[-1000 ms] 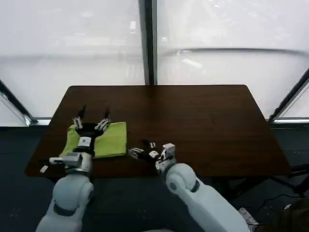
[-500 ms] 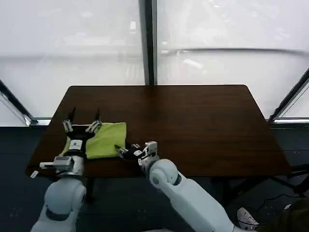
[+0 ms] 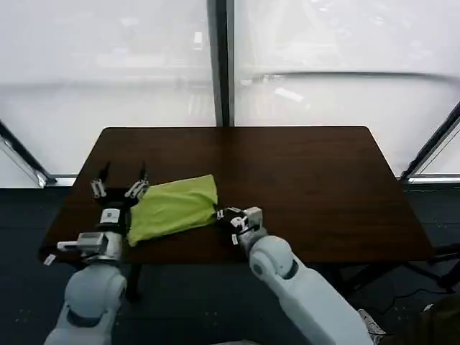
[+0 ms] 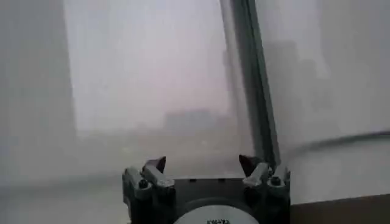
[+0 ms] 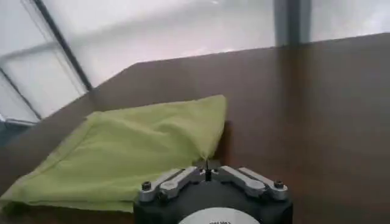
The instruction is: Fold and organize the clothes.
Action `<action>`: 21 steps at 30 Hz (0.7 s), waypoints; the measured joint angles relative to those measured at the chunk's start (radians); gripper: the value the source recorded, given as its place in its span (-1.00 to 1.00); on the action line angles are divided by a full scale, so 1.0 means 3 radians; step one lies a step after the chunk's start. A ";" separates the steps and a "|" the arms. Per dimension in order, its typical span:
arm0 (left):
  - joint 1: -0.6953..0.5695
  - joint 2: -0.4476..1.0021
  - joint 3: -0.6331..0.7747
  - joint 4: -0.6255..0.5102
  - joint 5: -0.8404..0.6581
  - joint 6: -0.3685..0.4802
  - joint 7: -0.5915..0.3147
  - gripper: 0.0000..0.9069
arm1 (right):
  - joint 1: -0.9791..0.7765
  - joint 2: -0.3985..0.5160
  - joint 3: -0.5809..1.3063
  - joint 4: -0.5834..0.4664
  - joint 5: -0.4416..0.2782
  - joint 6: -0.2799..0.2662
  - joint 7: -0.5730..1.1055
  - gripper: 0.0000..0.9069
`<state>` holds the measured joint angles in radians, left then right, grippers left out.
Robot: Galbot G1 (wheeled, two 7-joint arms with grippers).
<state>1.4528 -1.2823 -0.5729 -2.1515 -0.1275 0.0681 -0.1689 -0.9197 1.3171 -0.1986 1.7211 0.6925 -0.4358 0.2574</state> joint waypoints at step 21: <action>-0.0091 0.0005 0.0031 0.0127 -0.0203 0.0031 0.0002 0.94 | -0.1055 -0.0964 0.1294 0.1063 -0.0202 -0.0322 0.0189 0.94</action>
<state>1.4254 -1.2808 -0.5635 -2.1134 -0.1883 0.0773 -0.1683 -1.2362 1.0278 0.1897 2.0398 0.6320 -0.5324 0.3142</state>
